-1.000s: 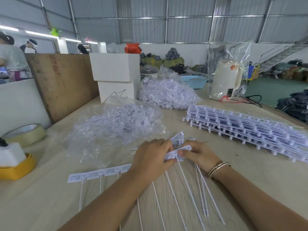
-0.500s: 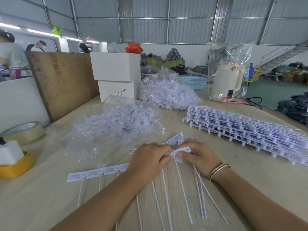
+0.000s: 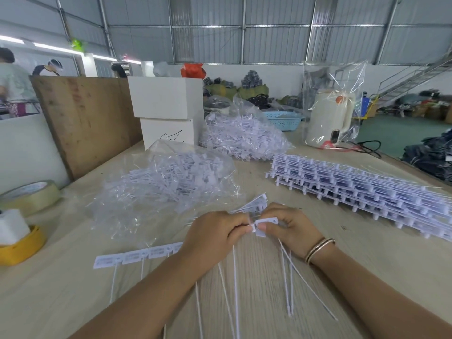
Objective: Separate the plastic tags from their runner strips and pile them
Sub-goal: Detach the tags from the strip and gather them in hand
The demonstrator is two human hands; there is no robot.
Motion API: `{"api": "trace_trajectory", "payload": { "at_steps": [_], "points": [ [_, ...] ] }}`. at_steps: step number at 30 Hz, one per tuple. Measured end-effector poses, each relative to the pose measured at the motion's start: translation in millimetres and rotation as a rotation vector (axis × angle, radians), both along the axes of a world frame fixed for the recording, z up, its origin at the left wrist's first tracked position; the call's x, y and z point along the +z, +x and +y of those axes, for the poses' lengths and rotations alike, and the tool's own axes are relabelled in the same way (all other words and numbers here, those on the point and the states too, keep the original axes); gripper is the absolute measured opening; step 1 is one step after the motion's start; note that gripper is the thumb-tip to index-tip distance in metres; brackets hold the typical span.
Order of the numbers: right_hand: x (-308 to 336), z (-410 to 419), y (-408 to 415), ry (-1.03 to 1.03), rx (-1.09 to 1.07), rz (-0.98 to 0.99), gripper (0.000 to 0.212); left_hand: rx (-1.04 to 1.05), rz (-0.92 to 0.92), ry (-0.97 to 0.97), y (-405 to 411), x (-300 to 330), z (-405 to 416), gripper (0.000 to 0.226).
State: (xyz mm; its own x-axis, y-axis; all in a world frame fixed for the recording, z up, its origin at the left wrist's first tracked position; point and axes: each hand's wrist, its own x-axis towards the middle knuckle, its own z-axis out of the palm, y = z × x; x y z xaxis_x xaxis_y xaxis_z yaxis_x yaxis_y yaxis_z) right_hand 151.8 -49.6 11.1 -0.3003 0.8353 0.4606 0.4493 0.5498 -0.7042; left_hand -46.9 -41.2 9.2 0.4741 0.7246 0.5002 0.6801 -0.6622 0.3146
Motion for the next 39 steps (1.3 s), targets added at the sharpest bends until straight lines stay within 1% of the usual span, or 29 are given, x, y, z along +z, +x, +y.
{"api": "trace_trajectory", "payload": {
  "at_steps": [3, 5, 8, 11, 16, 18, 21, 24, 26, 27, 28, 29, 30, 31, 32, 34, 35, 36, 38, 39],
  "points": [
    [-0.3, 0.1, 0.2, -0.027, 0.014, 0.044, 0.009, -0.006, -0.033, -0.003, 0.0, 0.3, -1.1, 0.018],
    [0.3, -0.3, -0.1, -0.060, 0.018, 0.110, 0.009, -0.012, -0.054, -0.019, 2.0, 1.6, -1.4, 0.017],
    [0.6, -0.4, -0.6, -0.124, 0.018, 0.261, 0.012, -0.033, -0.047, 0.045, 5.1, 3.4, -0.7, 0.019],
    [0.2, 0.4, -2.5, -0.182, -0.008, 0.335, 0.012, -0.067, -0.048, 0.107, 6.2, 6.4, -1.8, 0.024],
    [-0.5, 2.5, -6.8, -0.257, -0.034, 0.504, 0.025, -0.080, -0.035, 0.156, 10.7, 9.2, -1.6, 0.032],
    [-0.4, 2.7, -6.9, -0.274, -0.026, 0.526, 0.019, -0.083, -0.039, 0.174, 11.4, 8.3, -1.6, 0.029],
    [0.5, 3.7, -4.3, -0.306, 0.007, 0.564, 0.005, -0.089, -0.051, 0.144, 12.1, 7.3, -1.2, 0.025],
    [-0.7, 4.2, -4.1, -0.342, 0.037, 0.571, 0.016, -0.098, -0.075, 0.094, 15.1, 7.7, -1.4, 0.032],
    [1.5, 5.0, -0.7, -0.360, 0.043, 0.592, 0.014, -0.116, -0.098, 0.053, 15.3, 8.6, -3.4, 0.036],
    [3.4, 6.1, 2.9, -0.378, 0.033, 0.656, 0.010, -0.126, -0.097, 0.048, 14.4, 9.0, -4.6, 0.036],
    [6.1, 6.5, 8.3, -0.407, -0.003, 0.770, 0.005, -0.130, -0.087, 0.057, 12.6, 9.2, -5.7, 0.035],
    [7.2, 7.5, 14.4, -0.428, -0.062, 0.880, 0.006, -0.126, -0.081, 0.082, 9.9, 9.3, -6.5, 0.033],
    [6.2, 9.2, 19.3, -0.423, -0.116, 0.916, 0.011, -0.110, -0.083, 0.119, 6.8, 9.4, -6.4, 0.029],
    [4.9, 10.4, 20.5, -0.392, -0.162, 0.830, 0.015, -0.078, -0.090, 0.159, 3.9, 9.6, -5.6, 0.024],
    [3.0, 11.0, 18.1, -0.340, -0.231, 0.618, 0.014, -0.034, -0.103, 0.191, 1.8, 9.7, -4.2, 0.020],
    [-4.6, 15.9, 11.4, -0.238, -0.394, 0.131, 0.010, 0.048, -0.116, 0.199, 1.2, 9.6, -1.7, 0.017],
    [-7.6, 18.7, 9.5, -0.206, -0.464, -0.046, 0.014, 0.080, -0.111, 0.179, 2.4, 9.0, -1.3, 0.019],
    [-9.2, 21.0, 9.5, -0.197, -0.509, -0.158, 0.019, 0.109, -0.107, 0.151, 4.3, 8.0, -1.3, 0.024],
    [-9.2, 21.5, 10.2, -0.202, -0.556, -0.287, 0.029, 0.165, -0.080, 0.110, 8.2, 7.1, -0.9, 0.032],
    [-8.5, 20.0, 9.6, -0.178, -0.587, -0.328, 0.037, 0.185, -0.055, 0.116, 10.3, 7.5, -0.6, 0.034]
  ]
}}
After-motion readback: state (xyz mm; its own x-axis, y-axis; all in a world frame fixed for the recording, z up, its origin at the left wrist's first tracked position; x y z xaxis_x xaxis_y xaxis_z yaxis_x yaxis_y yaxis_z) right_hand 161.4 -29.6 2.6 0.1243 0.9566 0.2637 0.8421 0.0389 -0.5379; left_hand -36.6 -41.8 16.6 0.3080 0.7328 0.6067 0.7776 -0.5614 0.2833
